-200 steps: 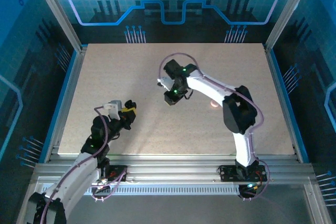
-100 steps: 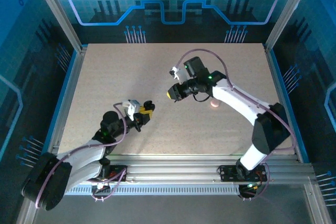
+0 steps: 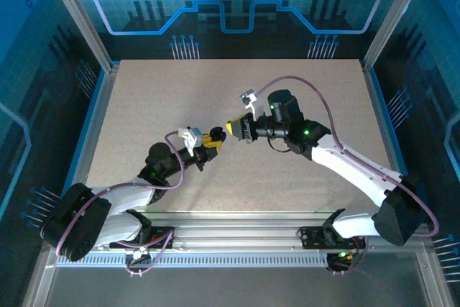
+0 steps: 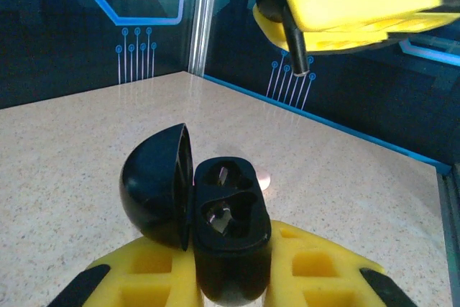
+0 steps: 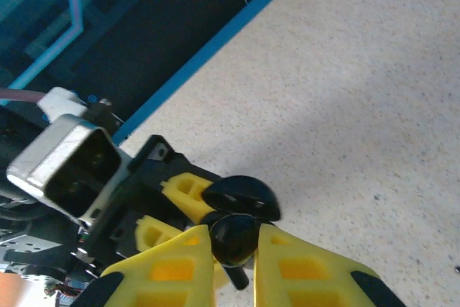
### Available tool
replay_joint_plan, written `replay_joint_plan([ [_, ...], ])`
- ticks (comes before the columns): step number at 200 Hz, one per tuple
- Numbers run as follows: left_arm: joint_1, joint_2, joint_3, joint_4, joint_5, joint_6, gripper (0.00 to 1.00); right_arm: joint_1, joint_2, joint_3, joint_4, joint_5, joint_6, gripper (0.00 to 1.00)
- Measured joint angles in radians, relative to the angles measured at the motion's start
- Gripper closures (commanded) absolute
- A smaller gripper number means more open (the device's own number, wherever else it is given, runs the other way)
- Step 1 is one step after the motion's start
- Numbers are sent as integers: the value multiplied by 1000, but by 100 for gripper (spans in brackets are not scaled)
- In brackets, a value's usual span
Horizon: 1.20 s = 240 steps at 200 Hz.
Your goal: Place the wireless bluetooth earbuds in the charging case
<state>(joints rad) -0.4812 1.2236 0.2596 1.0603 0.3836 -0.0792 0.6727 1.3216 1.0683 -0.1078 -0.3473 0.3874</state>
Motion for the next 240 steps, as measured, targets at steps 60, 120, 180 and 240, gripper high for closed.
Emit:
replay_joint_plan([
  [60, -6, 19, 24, 60, 0, -44, 83, 50, -9, -29, 104, 54, 10, 83],
  [120, -13, 71, 32, 147, -1, -103, 84, 71, 9, -29, 137, 79, 3, 83],
  [180, -14, 111, 33, 231, -1, -156, 84, 74, 25, -29, 139, 88, -7, 83],
  [240, -14, 127, 41, 268, 0, -185, 84, 76, 26, -29, 151, 112, -21, 82],
])
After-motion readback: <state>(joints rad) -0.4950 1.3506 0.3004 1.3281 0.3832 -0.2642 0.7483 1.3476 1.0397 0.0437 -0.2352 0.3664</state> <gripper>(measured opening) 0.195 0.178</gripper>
